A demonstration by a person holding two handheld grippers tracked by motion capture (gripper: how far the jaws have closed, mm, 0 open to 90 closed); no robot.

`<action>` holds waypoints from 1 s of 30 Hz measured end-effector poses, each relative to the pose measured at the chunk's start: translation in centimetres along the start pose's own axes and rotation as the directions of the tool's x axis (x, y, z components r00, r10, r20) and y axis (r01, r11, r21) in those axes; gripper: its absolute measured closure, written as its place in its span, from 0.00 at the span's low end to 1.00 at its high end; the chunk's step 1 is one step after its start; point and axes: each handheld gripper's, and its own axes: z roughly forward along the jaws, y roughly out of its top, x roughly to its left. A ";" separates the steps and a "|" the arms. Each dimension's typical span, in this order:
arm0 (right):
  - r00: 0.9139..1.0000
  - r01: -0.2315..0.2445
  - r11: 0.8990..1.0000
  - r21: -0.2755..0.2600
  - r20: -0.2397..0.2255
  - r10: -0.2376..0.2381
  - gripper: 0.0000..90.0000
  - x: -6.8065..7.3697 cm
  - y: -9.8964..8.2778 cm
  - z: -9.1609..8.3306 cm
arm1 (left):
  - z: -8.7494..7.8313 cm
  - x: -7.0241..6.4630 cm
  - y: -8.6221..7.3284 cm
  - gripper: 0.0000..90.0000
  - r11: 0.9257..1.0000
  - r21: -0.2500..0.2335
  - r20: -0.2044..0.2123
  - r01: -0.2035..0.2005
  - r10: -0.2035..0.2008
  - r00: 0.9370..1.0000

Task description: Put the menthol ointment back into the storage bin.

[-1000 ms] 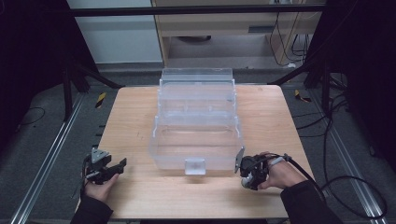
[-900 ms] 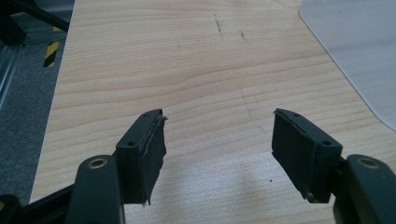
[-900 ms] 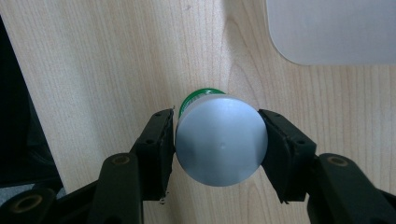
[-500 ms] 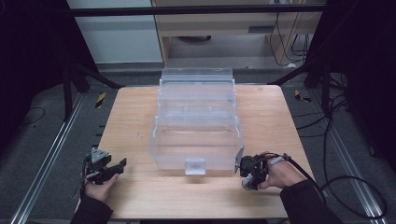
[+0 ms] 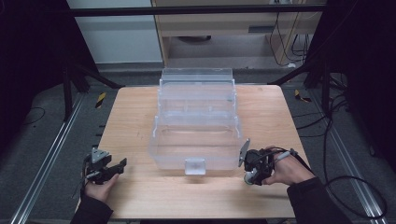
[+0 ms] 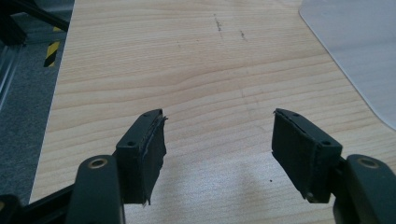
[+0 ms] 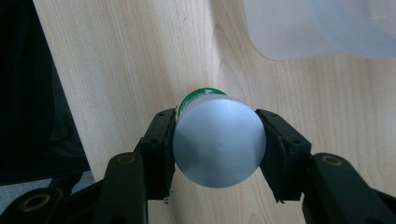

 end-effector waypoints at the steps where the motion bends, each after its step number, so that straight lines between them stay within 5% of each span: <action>1: 1.000 0.001 1.000 -0.006 0.004 -0.001 0.56 0.0 0.0 -0.5 | 0.0 0.0 0.0 0.38 1.000 0.000 0.001 0.000 0.000 1.000; 30: 0.999 -0.028 0.997 -0.073 0.027 0.030 0.56 -2.2 2.0 -7.9 | 0.1 0.0 0.0 0.38 1.000 0.002 0.005 0.003 -0.003 1.000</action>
